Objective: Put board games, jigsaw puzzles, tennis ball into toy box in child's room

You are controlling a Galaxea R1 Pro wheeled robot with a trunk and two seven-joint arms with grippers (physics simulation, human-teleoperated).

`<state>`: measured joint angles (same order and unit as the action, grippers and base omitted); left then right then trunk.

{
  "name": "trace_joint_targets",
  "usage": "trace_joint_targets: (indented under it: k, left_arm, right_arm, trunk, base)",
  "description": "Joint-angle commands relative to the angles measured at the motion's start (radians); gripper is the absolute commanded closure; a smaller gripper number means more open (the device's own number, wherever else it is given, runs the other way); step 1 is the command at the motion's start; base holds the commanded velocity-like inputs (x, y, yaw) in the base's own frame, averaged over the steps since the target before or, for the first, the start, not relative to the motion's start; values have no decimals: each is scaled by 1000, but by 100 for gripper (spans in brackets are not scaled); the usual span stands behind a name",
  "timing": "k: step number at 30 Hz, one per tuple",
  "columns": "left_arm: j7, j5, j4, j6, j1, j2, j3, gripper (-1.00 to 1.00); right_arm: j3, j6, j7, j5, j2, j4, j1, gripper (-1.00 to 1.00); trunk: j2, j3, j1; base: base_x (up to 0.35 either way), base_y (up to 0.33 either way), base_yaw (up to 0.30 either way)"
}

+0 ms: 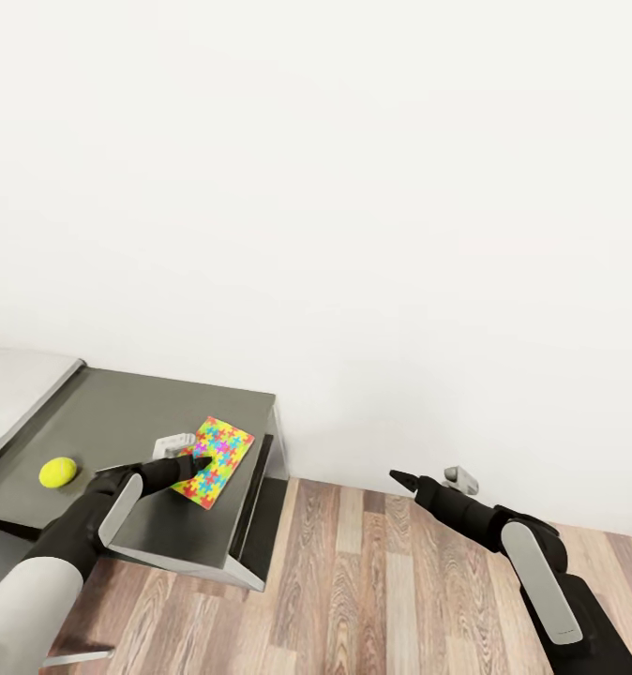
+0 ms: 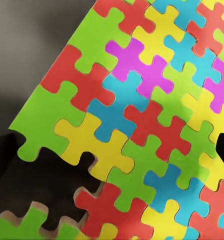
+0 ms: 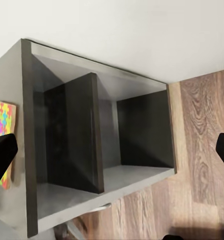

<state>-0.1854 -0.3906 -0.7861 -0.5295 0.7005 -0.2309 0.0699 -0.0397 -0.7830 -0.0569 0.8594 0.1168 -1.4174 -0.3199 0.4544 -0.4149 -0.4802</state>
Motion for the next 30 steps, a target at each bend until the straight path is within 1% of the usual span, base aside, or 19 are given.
trace_joint_targets:
  k: [1,6,19,26,30]
  left_arm:
    - [0,-4,-1,-4,1,-1,1,-100]
    - [0,-4,-1,-4,1,-1,2,-100]
    - [0,-4,-1,-4,1,1,6,-100]
    - [0,-4,-1,-4,1,1,4,-100]
    - [0,-4,-1,-4,1,1,3,-100]
  right_arm:
    - [0,-5,-6,-5,0,0,-1,-100]
    - [-4,-5,-6,-5,0,-1,-1,-100]
    - [-2,-5,-6,-5,0,-1,-1,-100]
    - [-2,-5,-6,-5,0,-1,-1,-100]
    - [-1,-5,-6,-5,0,-1,-1,-100]
  trunk:
    - [2,-1,0]
    - [2,-1,0]
    - [2,-1,0]
    - [2,-1,0]
    - [2,-1,0]
  base:
    - [0,-60,0]
    - [-1,-36,0]
    - [-26,-141,0]
    - [-3,-36,0]
    - [0,-124,0]
